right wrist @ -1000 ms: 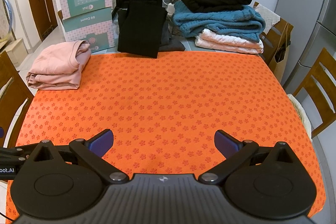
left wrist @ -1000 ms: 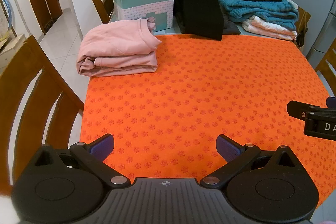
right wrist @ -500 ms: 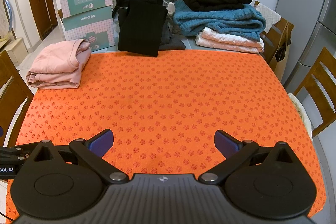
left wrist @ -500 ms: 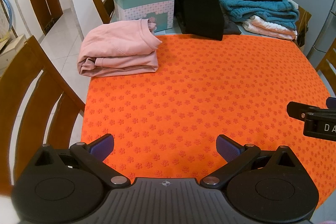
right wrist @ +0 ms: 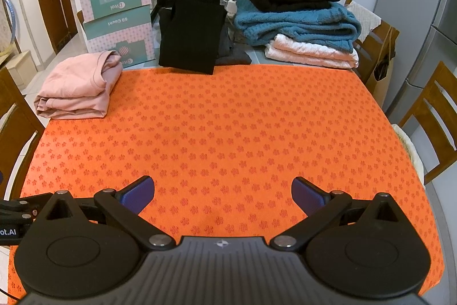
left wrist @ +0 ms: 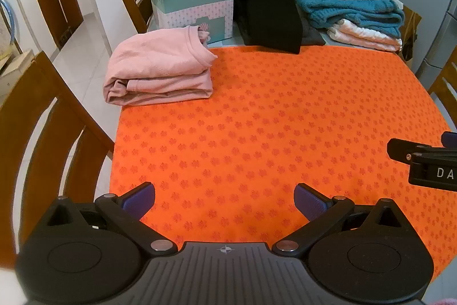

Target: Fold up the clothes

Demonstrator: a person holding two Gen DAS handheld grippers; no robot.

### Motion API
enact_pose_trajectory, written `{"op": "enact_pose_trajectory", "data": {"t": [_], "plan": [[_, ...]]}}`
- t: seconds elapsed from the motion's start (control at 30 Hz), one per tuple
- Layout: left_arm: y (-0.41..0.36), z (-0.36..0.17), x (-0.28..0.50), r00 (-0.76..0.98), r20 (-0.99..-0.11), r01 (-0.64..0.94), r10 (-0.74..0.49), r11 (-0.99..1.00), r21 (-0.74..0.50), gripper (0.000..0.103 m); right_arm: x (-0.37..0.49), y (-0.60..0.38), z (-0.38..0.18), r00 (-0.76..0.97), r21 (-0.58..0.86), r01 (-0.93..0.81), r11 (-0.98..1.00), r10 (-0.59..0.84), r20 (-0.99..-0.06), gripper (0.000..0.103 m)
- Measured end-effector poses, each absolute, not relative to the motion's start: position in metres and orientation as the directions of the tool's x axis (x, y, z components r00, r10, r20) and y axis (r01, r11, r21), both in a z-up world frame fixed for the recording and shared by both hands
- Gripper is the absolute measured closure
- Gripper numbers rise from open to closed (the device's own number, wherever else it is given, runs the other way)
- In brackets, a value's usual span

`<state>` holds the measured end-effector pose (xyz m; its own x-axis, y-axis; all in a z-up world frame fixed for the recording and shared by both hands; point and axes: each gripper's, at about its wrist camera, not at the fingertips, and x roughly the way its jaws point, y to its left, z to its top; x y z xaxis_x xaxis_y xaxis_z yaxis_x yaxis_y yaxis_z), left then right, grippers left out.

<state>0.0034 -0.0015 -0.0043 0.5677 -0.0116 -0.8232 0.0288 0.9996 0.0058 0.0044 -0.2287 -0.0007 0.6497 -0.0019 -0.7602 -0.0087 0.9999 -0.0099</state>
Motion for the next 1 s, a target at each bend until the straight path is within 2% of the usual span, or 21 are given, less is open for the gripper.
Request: {"op": "enact_pose_trajectory", "data": {"t": [0.5,1.0], "plan": [[0.025,-0.023,0.024,0.512,-0.859,-0.062,-0.023,0.996,-0.064,0.000,0.047,-0.234,-0.012,0.620,0.011,-0.040,0.999,0.033,-0.784,0.000],[0.032,-0.053,0.070,0.461,-0.887,-0.032,-0.038,0.998,-0.060,0.000,0.208,-0.232,-0.031,0.636,0.055,-0.103,0.993,0.108,-0.764,0.000]]}}
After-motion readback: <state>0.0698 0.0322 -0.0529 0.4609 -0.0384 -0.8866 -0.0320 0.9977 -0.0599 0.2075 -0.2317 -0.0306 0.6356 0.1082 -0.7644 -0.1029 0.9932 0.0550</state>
